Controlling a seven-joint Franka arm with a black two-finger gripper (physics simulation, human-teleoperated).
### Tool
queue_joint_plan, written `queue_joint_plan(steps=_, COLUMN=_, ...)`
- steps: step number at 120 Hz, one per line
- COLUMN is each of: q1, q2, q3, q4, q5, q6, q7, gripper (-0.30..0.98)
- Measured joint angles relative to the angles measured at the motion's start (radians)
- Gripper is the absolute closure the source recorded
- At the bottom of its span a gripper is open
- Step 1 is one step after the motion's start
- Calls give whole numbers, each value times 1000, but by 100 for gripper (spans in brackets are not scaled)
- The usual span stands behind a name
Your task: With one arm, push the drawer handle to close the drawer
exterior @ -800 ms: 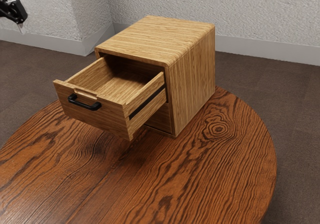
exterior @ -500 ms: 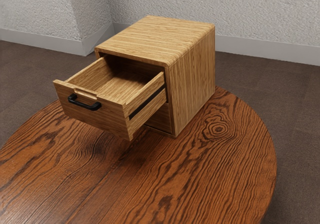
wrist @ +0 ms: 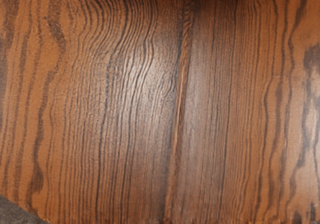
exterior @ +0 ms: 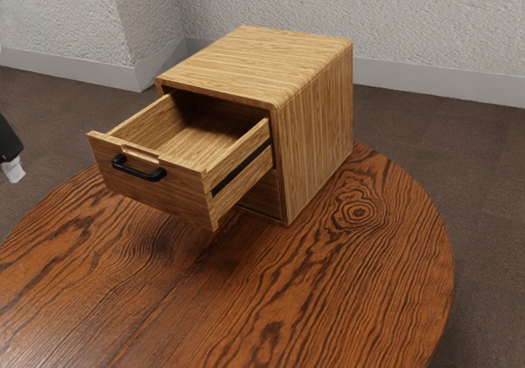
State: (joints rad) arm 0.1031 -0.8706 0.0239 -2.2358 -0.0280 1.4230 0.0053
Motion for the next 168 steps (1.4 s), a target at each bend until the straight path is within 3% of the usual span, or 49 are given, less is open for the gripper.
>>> queue_joint_plan(steps=14, q1=19, q2=31, q3=-36, q4=-184, q5=-21, q6=71, q7=-7, gripper=2)
queue_joint_plan(steps=29, q1=65, q2=98, q3=-45, q4=-243, q5=-29, q6=161, q7=-30, gripper=2)
queue_joint_plan(steps=65, q1=-81, q2=91, q3=14, q4=-265, q5=26, q6=369, q7=-56, gripper=3)
queue_joint_plan(steps=86, q1=-95, q2=123, q3=23, q4=-263, q5=69, q6=444, q7=-57, gripper=46)
queue_joint_plan(steps=102, q1=-108, q2=152, q3=29, q4=-262, q5=106, q6=497, q7=-31, gripper=64)
queue_joint_plan(steps=120, q1=-117, q2=202, q3=62, q4=-256, q5=122, q6=558, q7=-2, gripper=72)
queue_joint_plan(steps=168, q1=-135, q2=385, q3=76, q4=-143, q5=58, q6=637, q7=10, gripper=78)
